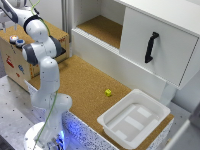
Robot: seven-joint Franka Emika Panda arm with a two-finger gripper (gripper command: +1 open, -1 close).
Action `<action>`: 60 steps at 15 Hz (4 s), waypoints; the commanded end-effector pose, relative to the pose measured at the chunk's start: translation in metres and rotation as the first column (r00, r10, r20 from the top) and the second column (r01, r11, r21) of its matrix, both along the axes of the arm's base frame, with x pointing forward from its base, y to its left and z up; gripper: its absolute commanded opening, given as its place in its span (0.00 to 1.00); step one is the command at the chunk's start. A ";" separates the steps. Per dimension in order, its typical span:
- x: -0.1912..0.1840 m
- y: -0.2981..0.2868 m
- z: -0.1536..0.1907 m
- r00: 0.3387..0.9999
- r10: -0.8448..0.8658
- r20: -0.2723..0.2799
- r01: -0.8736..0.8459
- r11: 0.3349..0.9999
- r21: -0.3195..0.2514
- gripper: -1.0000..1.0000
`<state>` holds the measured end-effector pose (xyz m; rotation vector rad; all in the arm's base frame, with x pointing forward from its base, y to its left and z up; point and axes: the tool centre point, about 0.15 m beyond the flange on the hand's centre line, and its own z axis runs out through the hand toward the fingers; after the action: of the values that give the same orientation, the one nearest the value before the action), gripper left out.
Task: Move the red light switch to turn off the red light
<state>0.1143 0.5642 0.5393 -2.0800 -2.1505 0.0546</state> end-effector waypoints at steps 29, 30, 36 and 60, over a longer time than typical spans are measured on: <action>0.041 0.037 -0.029 0.972 -0.160 0.171 0.161 0.987 0.012 0.00; 0.044 0.033 -0.011 0.969 -0.166 0.186 0.168 0.986 0.003 0.00; 0.066 0.007 0.023 0.962 -0.152 0.227 0.162 0.986 -0.026 1.00; 0.135 -0.411 -0.077 0.783 -0.605 0.143 0.561 0.787 0.256 1.00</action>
<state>0.2682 0.2690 0.5181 -2.7402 -1.6435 -0.1099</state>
